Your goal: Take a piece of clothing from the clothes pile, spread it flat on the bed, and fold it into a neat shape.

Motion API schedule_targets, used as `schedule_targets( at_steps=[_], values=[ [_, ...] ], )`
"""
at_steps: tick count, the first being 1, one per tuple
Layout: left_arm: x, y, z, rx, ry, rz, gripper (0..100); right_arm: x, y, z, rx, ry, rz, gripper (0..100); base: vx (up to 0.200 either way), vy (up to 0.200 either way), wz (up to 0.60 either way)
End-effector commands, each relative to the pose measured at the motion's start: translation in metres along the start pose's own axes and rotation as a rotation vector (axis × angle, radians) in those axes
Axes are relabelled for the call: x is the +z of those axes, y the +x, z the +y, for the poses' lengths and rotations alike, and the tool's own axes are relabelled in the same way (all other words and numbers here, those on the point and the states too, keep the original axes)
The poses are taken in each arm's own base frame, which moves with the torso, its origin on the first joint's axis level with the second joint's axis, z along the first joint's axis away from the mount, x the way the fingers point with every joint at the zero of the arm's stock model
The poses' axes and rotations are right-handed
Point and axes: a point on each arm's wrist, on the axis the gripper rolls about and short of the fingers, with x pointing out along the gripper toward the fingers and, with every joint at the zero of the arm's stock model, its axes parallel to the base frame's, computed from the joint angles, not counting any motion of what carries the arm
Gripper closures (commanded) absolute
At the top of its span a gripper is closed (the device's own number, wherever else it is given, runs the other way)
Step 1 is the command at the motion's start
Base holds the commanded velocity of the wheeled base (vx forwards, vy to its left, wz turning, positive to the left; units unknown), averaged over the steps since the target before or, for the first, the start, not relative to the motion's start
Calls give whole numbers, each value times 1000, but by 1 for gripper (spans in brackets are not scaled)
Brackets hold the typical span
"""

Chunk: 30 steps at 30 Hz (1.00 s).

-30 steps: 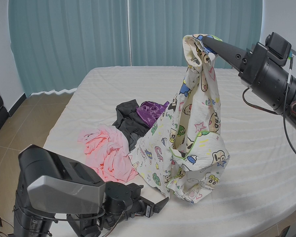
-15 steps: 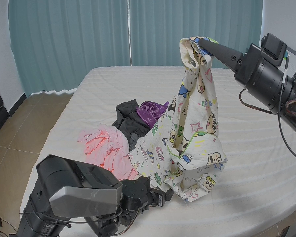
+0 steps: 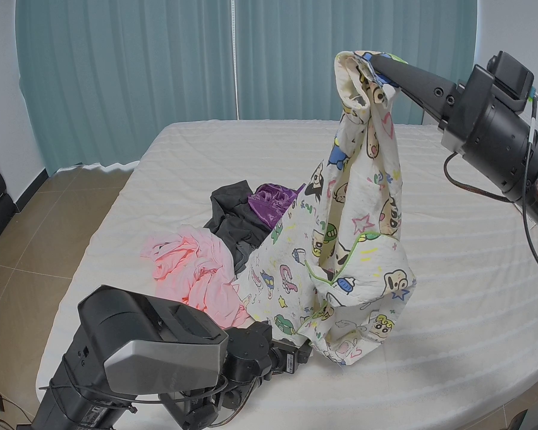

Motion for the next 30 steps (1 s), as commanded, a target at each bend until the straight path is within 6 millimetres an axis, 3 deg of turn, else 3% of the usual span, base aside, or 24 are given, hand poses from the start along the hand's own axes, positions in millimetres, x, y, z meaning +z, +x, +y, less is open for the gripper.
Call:
schedule_targets(
  at_steps=[1, 8, 9, 18, 23, 29, 30],
  values=[
    [3, -1, -1, -3, -6, -20, 0, 3, -3, 3, 7, 1, -8, 100, 0, 0, 0],
    [5, 0, -3, 15, -12, -35, 0, 2, -2, 2, 7, 6, -6, 100, 0, 0, 0],
    [5, 0, -3, 17, -14, -35, 100, 2, -2, 1, 5, 9, -6, 100, 0, 0, 0],
    [6, -5, 2, 46, -16, -31, 100, 7, -5, -16, -59, 24, -24, 100, 0, 0, 0],
    [22, -23, 8, 83, -23, -43, 100, 5, -17, -35, -139, 18, -21, 100, 0, 0, 0],
    [59, -60, 26, 133, -52, -96, 100, -4, -38, -66, -280, 1, 11, 100, 0, 0, 0],
    [80, -74, 32, 164, -70, -157, 100, -6, -45, -78, -334, -12, 20, 100, 0, 0, 0]
  ],
)
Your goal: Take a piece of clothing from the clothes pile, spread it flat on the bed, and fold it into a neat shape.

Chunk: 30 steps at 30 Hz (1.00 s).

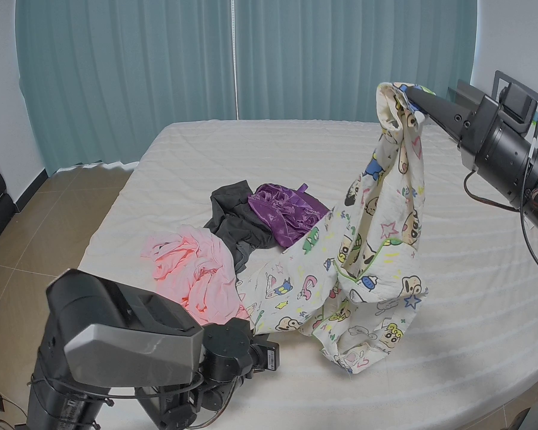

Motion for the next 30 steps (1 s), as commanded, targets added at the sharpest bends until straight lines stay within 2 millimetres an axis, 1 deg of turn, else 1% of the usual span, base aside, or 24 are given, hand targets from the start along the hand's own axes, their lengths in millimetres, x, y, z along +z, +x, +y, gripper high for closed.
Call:
schedule_targets(
  at_steps=[1, 2, 3, 4, 8, 9, 10, 12, 13, 14, 15, 16, 17, 19, 20, 21, 22, 23, 25, 26, 29, 30],
  values=[
    [67, -41, 22, 57, -74, -180, 100, -5, -16, -39, -164, -30, 16, 100, 0, 0, 0],
    [77, -45, 26, 66, -88, -214, 100, -4, -18, -44, -182, -33, 12, 100, 0, 0, 0],
    [77, -45, 26, 66, -88, -214, 100, -4, -18, -44, -182, -33, 12, 100, 0, 0, 0],
    [107, -56, 38, 91, -127, -320, 100, -1, -19, -55, -231, -36, 1, 100, 0, 0, 0],
    [158, -73, 63, 168, -126, -506, 100, 0, -16, -74, -305, -45, -8, 100, 0, 0, 0],
    [164, -75, 65, 173, -127, -524, 100, 1, -16, -76, -311, -46, -11, 100, 0, 0, 0],
    [183, -85, 70, 193, -131, -585, 100, 6, -13, -78, -319, -53, -36, 100, 0, 0, 0],
    [195, -90, 72, 198, -137, -615, 100, 11, -10, -78, -324, -58, -55, 100, 0, 0, 0],
    [217, -101, 73, 207, -145, -652, 100, 20, -4, -76, -324, -70, -96, 100, 0, 0, 0],
    [226, -107, 73, 213, -148, -666, 100, 26, -2, -74, -321, -77, -119, 100, 0, 0, 0],
    [226, -107, 73, 213, -148, -666, 100, 26, -2, -74, -321, -77, -119, 100, 0, 0, 0],
    [245, -120, 73, 217, -147, -693, 100, 38, 1, -68, -303, -91, -163, 100, 0, 0, 0],
    [255, -125, 71, 211, -145, -714, 100, 44, 2, -64, -291, -103, -184, 100, 0, 0, 0],
    [273, -130, 68, 206, -146, -750, 100, 58, 4, -57, -268, -129, -229, 100, 0, 0, 0],
    [277, -130, 67, 209, -145, -759, 100, 62, 5, -54, -260, -135, -241, 100, 0, 0, 0],
    [290, -135, 65, 206, -140, -795, 100, 74, 6, -47, -240, -158, -281, 100, 0, 0, 0],
    [291, -135, 65, 206, -139, -798, 100, 75, 6, -46, -239, -159, -283, 100, 0, 0, 0],
    [304, -141, 63, 203, -133, -836, 100, 87, 6, -38, -218, -177, -325, 100, 0, 0, 0],
    [316, -151, 60, 202, -119, -878, 100, 101, 4, -27, -198, -194, -377, 100, 0, 0, 0],
    [319, -156, 59, 200, -114, -890, 100, 105, 0, -22, -191, -202, -393, 100, 0, 0, 0],
    [317, -164, 58, 200, -102, -890, 100, 102, -7, -15, -184, -212, -381, 100, 0, 0, 0],
    [310, -165, 56, 193, -99, -866, 100, 92, -9, -17, -196, -208, -340, 100, 0, 0, 0]
  ],
)
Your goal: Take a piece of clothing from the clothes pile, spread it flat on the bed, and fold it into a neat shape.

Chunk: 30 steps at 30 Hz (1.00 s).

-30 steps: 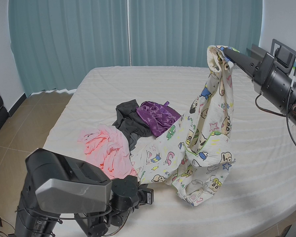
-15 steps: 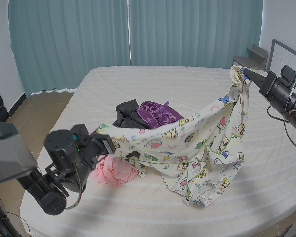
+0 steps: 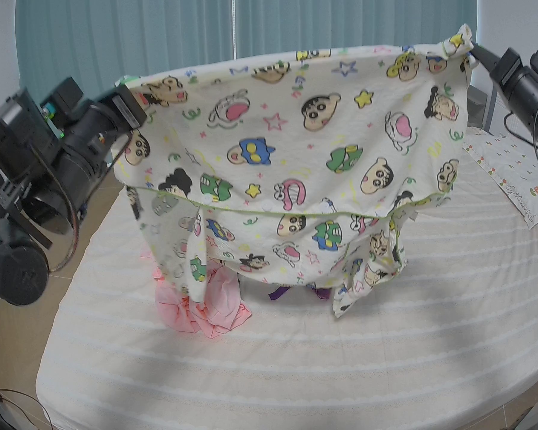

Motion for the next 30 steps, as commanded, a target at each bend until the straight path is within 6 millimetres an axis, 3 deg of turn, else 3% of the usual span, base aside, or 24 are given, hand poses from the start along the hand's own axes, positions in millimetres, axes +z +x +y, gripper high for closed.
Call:
schedule_targets(
  at_steps=[1, 2, 3, 4, 7, 10, 15, 24, 30],
  values=[
    [25, -21, 0, -18, 4, -25, 100, 2, -18, 9, 11, -19, 25, 100, 0, 0, 0],
    [7, -31, 4, -20, 29, 46, 100, -14, -26, 4, -8, -27, 83, 100, 0, 0, 0],
    [7, -31, 4, -20, 29, 46, 100, -14, -26, 4, -8, -27, 83, 100, 0, 0, 0],
    [-26, -51, 16, -11, 76, 181, 100, -40, -38, -8, -44, -45, 184, 100, 0, 0, 0],
    [-53, -71, 25, 1, 71, 304, 100, -61, -49, -16, -70, -32, 260, 100, 0, 0, 0],
    [-76, -80, 28, 19, 16, 396, 100, -86, -55, -27, -108, -26, 352, 100, 0, 0, 0],
    [-112, -75, 31, 61, -31, 496, 100, -117, -49, -40, -152, -10, 429, 100, 0, 0, 0],
    [-143, -74, 30, 87, -40, 583, 100, -147, -54, -51, -178, 49, 464, 100, 0, 0, 0],
    [-149, -75, 12, 19, -120, 610, 100, -168, -58, -34, -123, 133, 507, 100, 0, 0, 0]
  ],
)
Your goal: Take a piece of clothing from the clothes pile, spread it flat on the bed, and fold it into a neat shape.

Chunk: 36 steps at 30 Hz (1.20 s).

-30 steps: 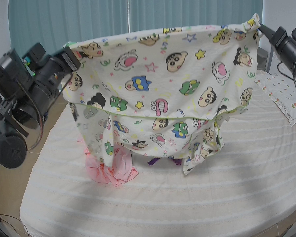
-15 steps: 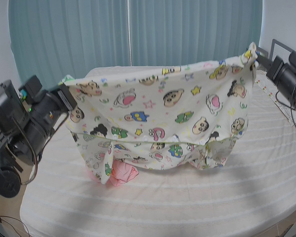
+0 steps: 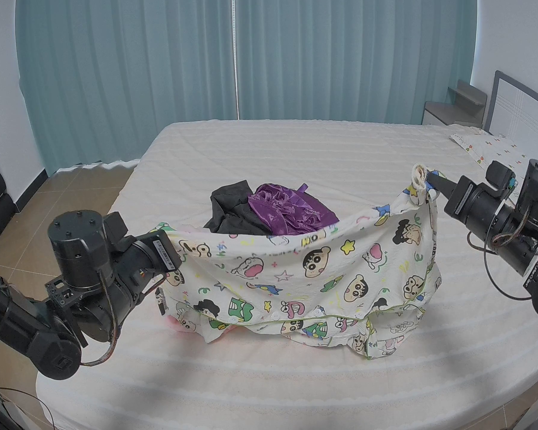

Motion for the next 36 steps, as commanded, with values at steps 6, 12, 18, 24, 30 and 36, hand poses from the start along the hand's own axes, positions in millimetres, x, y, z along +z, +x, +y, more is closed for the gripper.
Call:
schedule_targets(
  at_steps=[6, 12, 18, 24, 30, 36],
  values=[
    [-12, 49, -22, -38, -13, 4, 100, -38, 50, 22, 55, 60, -5, 100, 0, 0, 0],
    [-14, 75, -30, -31, 16, 0, 100, -39, 75, 25, 46, 61, -39, 100, 0, 0, 0],
    [-9, 82, -32, -34, 6, -22, 100, -38, 83, 22, 38, 67, -60, 100, 0, 0, 0],
    [-9, 80, -32, -36, 2, -21, 100, -35, 83, 23, 42, 67, -68, 100, -167, 0, 0],
    [-7, 75, -34, -45, -8, -22, 100, -29, 80, 26, 51, 71, -89, 100, -200, 0, 0],
    [0, 65, -36, -56, -35, -34, 100, -19, 73, 32, 68, 73, -114, 100, -200, 0, 0]
  ],
)
